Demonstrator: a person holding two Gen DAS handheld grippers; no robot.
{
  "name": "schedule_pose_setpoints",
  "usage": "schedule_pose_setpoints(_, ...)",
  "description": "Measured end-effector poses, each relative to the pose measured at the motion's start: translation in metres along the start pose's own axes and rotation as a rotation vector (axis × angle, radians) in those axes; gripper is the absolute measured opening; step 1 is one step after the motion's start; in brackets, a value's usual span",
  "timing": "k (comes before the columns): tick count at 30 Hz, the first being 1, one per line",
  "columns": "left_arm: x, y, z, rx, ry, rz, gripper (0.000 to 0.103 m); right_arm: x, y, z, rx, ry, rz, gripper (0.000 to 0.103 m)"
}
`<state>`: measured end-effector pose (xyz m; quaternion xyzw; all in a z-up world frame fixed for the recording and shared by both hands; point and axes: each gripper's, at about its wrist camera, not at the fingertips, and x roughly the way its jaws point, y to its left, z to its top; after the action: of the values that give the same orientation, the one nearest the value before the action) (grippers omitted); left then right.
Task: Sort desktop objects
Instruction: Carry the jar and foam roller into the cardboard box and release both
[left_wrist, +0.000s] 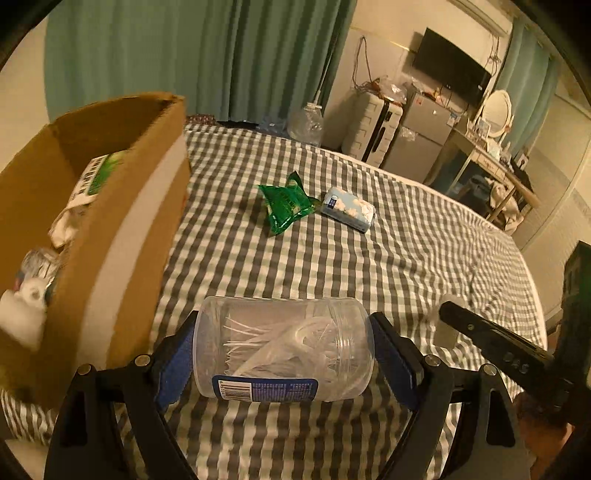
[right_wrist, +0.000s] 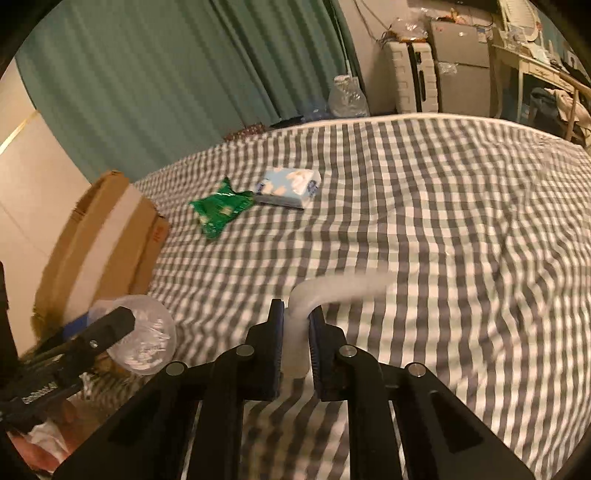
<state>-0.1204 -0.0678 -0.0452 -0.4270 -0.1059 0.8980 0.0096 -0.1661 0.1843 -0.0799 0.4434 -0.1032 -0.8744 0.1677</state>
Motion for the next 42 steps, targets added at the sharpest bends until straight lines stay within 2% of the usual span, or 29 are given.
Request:
schedule_pose_setpoints(3,-0.018,0.007,-0.003,-0.027,-0.015,-0.021,0.089,-0.019,0.011,-0.005,0.026,-0.027,0.053,0.012)
schedule_pose_setpoints(5,-0.028,0.01,-0.003,-0.033,-0.031,-0.041,0.089,-0.03,0.022,-0.005,0.034,-0.045,0.058,0.012)
schedule_pose_setpoints(10,-0.062,0.018,0.01,-0.024,-0.081,-0.074,0.089,-0.055,0.062,-0.007,-0.019,-0.084,0.083,0.012)
schedule_pose_setpoints(16,-0.104,0.05,0.051,-0.043,-0.127,-0.073,0.089,-0.08,0.131,0.007,-0.138,-0.128,0.12,0.012)
schedule_pose_setpoints(19,-0.118,0.072,0.072,-0.024,-0.139,-0.024,0.089,-0.084,0.172,0.016,-0.199,-0.139,0.171,0.012)
schedule_pose_setpoints(23,-0.127,0.115,0.09,-0.026,-0.143,0.033,0.089,-0.073,0.23,0.025,-0.306,-0.127,0.206,0.013)
schedule_pose_setpoints(26,-0.121,0.151,0.093,-0.037,-0.128,0.106,0.089,-0.056,0.269,0.024,-0.378,-0.093,0.238,0.013)
schedule_pose_setpoints(30,-0.101,0.197,0.085,-0.08,-0.081,0.123,0.089,-0.016,0.301,0.015,-0.431,0.004,0.264,0.013)
schedule_pose_setpoints(33,-0.089,0.214,0.074,-0.069,-0.074,0.139,0.089,0.016,0.316,0.0,-0.476,0.075,0.243,0.014)
schedule_pose_setpoints(36,-0.077,0.224,0.065,-0.064,-0.049,0.128,0.09,0.035,0.318,-0.009,-0.479,0.102,0.194,0.02)
schedule_pose_setpoints(38,-0.071,0.23,0.062,-0.073,-0.019,0.134,0.097,0.042,0.315,-0.012,-0.46,0.118,0.135,0.048)
schedule_pose_setpoints(40,-0.069,0.236,0.061,-0.088,0.004,0.136,0.098,0.037,0.31,-0.014,-0.455,0.106,0.104,0.052)
schedule_pose_setpoints(42,-0.072,0.24,0.06,-0.108,0.005,0.117,0.1,0.021,0.301,-0.012,-0.47,0.068,0.113,0.059)
